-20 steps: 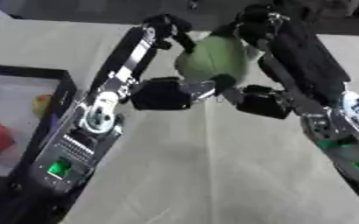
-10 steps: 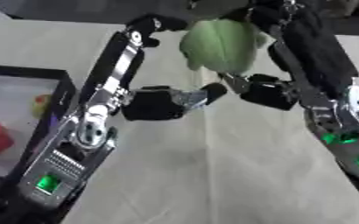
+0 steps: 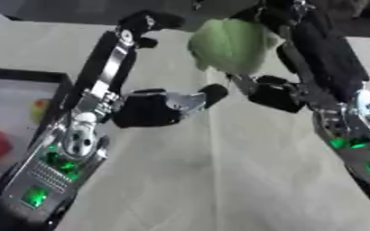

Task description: Pick up the objects with one hand, pass them to the other hand, and then place them into the box on the other side of the table.

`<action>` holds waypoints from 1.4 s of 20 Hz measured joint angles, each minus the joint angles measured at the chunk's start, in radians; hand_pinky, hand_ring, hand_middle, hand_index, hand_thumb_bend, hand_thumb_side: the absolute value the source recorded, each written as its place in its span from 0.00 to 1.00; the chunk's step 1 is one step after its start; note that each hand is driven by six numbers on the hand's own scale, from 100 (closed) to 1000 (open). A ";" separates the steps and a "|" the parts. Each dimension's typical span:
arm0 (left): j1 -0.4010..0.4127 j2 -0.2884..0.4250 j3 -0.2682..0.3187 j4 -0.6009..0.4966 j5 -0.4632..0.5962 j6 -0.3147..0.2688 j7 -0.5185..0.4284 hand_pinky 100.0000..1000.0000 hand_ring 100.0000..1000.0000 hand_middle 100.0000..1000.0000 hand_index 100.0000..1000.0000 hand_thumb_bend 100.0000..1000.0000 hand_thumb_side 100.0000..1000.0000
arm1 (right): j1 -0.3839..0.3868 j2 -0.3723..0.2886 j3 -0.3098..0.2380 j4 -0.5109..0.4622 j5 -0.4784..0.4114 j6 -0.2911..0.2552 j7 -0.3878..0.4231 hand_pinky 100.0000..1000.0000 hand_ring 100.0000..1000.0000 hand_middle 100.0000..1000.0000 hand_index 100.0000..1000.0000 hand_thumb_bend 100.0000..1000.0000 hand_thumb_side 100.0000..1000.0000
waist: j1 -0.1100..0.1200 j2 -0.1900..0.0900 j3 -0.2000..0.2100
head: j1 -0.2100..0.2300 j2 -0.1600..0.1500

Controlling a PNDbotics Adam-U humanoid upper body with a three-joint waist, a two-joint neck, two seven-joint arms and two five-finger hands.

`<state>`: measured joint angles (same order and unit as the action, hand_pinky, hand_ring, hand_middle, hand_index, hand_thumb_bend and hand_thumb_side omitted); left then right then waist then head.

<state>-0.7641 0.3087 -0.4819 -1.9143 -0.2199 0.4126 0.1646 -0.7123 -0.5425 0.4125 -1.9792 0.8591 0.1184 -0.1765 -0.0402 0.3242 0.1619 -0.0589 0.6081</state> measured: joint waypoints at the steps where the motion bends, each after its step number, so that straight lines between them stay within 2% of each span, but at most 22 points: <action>1: -0.001 -0.001 0.000 0.008 0.001 0.005 -0.005 0.83 0.91 0.76 0.79 0.69 0.28 | 0.000 0.000 0.003 0.000 -0.002 -0.007 0.000 0.79 0.52 0.37 0.48 0.19 0.00 | -0.001 0.000 0.000 | 0.000 0.000; 14: -0.050 -0.066 -0.006 0.153 0.028 0.060 -0.077 0.83 0.91 0.76 0.80 0.67 0.31 | -0.010 0.007 0.021 0.000 -0.054 -0.121 -0.031 0.80 0.52 0.37 0.48 0.19 0.00 | -0.004 0.000 0.000 | 0.005 -0.004; 18: -0.063 -0.083 -0.006 0.179 0.028 0.061 -0.082 0.82 0.90 0.74 0.78 0.62 0.34 | -0.010 0.009 0.020 0.001 -0.062 -0.133 -0.039 0.80 0.52 0.37 0.48 0.19 0.00 | -0.005 0.000 0.001 | 0.006 -0.004; 19: -0.065 -0.088 -0.006 0.184 0.031 0.060 -0.081 0.83 0.90 0.74 0.78 0.59 0.38 | -0.009 0.009 0.019 0.001 -0.063 -0.134 -0.040 0.79 0.52 0.37 0.48 0.19 0.00 | -0.005 0.000 0.001 | 0.006 -0.004; 22: -0.071 -0.101 -0.007 0.191 0.045 0.049 -0.071 0.84 0.91 0.75 0.78 0.57 0.42 | -0.009 0.011 0.022 0.001 -0.075 -0.135 -0.038 0.79 0.52 0.37 0.48 0.19 0.00 | -0.005 0.000 0.001 | 0.006 -0.004; 28: -0.071 -0.100 -0.014 0.176 0.081 0.031 -0.063 0.83 0.90 0.73 0.76 0.49 0.45 | -0.009 0.012 0.026 0.000 -0.084 -0.131 -0.030 0.79 0.52 0.37 0.48 0.19 0.00 | -0.005 0.000 0.002 | 0.006 -0.003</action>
<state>-0.8353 0.2085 -0.4956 -1.7378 -0.1392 0.4435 0.1016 -0.7215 -0.5308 0.4389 -1.9797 0.7746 -0.0127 -0.2066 -0.0450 0.3244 0.1637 -0.0525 0.6047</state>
